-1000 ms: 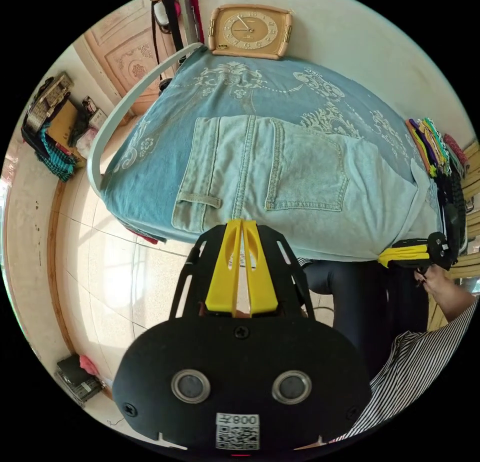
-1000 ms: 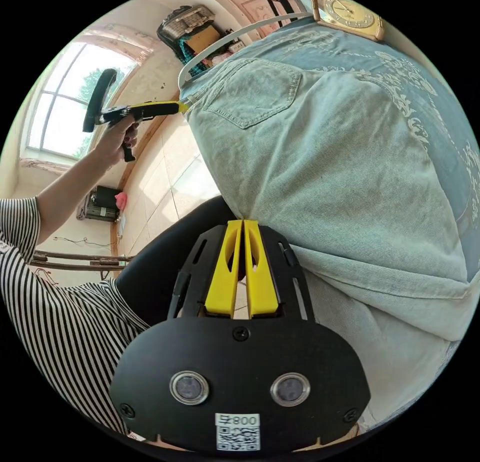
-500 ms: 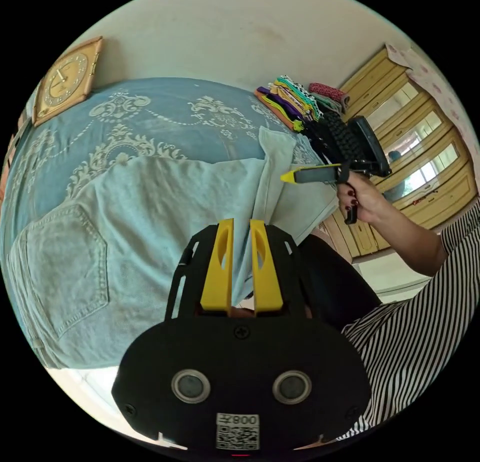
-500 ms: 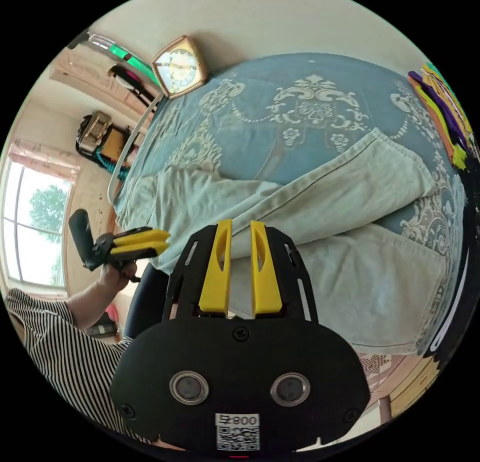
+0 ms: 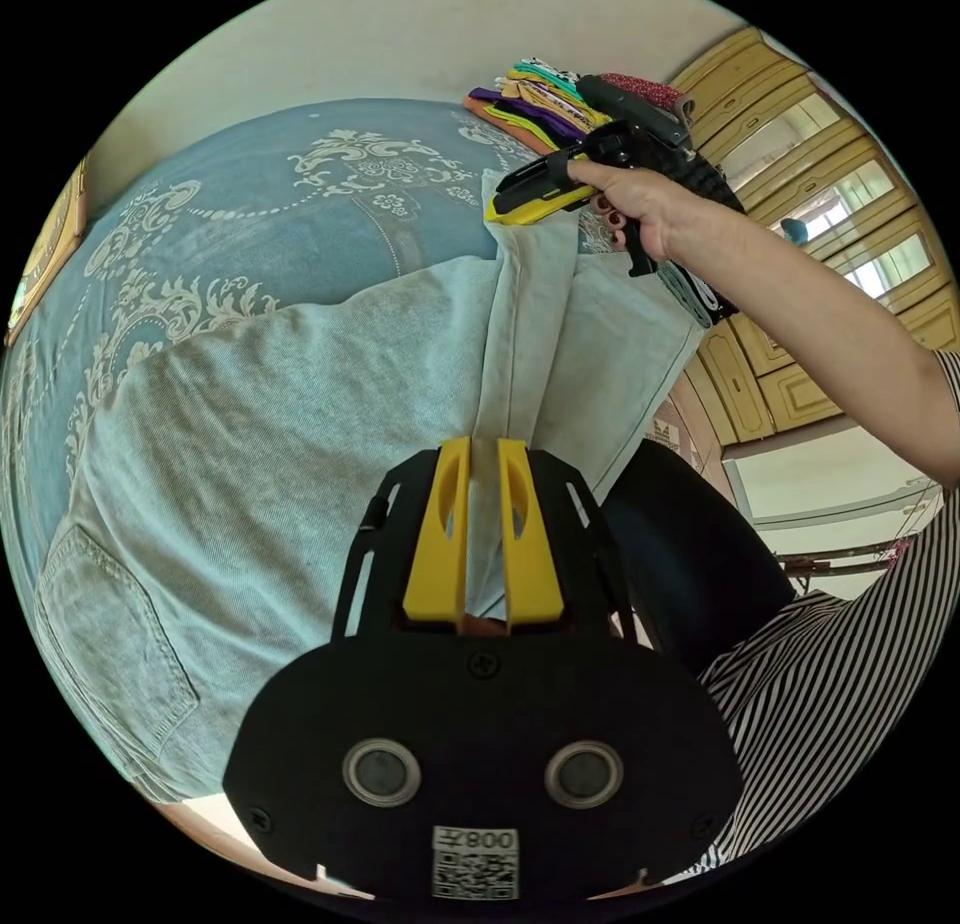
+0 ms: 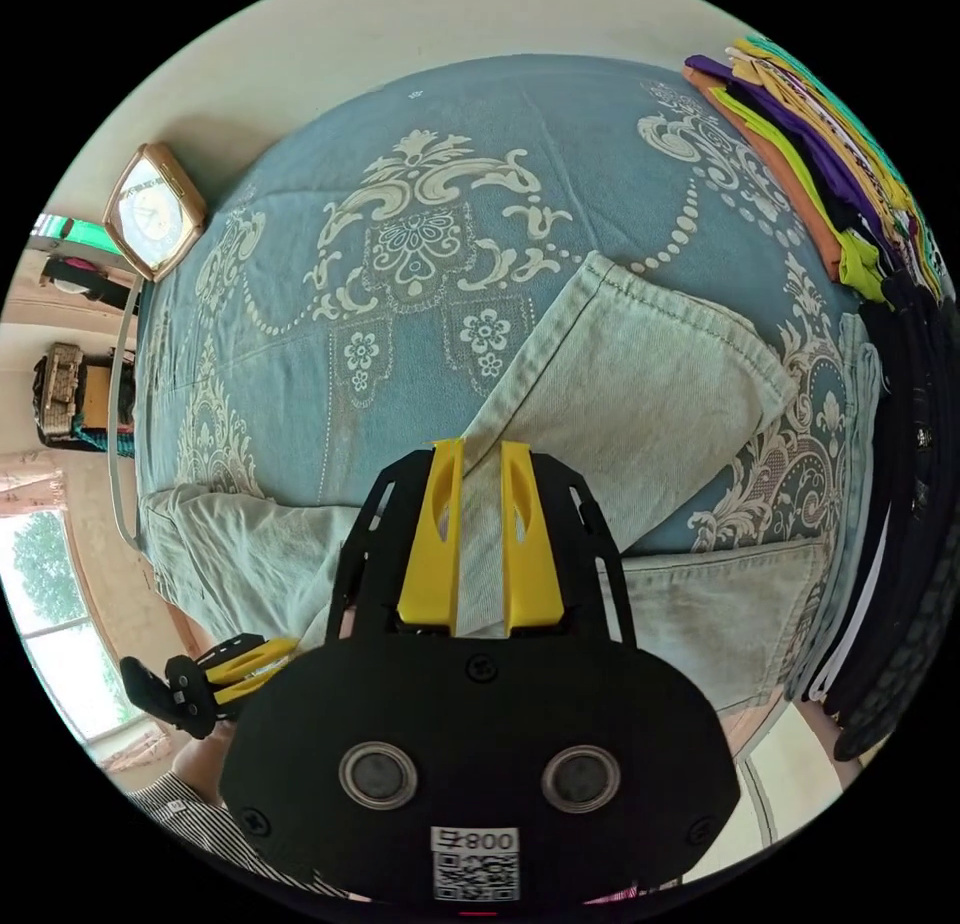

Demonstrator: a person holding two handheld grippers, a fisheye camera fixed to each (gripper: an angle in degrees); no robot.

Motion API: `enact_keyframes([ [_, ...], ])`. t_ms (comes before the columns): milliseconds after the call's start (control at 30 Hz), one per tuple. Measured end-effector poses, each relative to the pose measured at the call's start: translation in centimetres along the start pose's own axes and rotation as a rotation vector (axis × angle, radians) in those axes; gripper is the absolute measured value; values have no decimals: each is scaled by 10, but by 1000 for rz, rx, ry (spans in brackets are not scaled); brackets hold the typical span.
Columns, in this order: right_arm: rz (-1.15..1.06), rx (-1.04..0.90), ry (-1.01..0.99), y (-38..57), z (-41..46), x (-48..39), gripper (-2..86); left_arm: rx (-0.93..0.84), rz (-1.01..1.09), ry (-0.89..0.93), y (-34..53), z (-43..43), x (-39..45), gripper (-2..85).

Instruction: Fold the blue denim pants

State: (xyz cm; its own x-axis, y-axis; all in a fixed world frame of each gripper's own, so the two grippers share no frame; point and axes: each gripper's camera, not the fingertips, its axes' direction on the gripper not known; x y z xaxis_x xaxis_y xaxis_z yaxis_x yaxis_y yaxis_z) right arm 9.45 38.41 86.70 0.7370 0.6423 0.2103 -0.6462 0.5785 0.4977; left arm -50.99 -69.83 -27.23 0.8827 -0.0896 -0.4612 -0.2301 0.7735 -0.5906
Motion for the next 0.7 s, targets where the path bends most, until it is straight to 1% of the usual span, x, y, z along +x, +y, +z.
enact_keyframes([
  [167, -54, -14, 66, 11, 18, 10, 33, 6, 10, -7, -36, -45, 17, 20],
  [333, -69, -7, 8, 28, 26, 36, 9, 20, 23, -26, -76, -101, 42, 9],
  [433, -66, 51, -83, 48, 19, 61, 5, 42, 47, -8, -96, -135, 59, 6],
  [533, -57, 138, -217, 78, 3, 95, 3, 45, 78, -6, -116, -165, 79, 5],
  [700, -5, 300, -413, 167, -18, 173, 2, 36, 141, 18, -152, -210, 114, 3],
])
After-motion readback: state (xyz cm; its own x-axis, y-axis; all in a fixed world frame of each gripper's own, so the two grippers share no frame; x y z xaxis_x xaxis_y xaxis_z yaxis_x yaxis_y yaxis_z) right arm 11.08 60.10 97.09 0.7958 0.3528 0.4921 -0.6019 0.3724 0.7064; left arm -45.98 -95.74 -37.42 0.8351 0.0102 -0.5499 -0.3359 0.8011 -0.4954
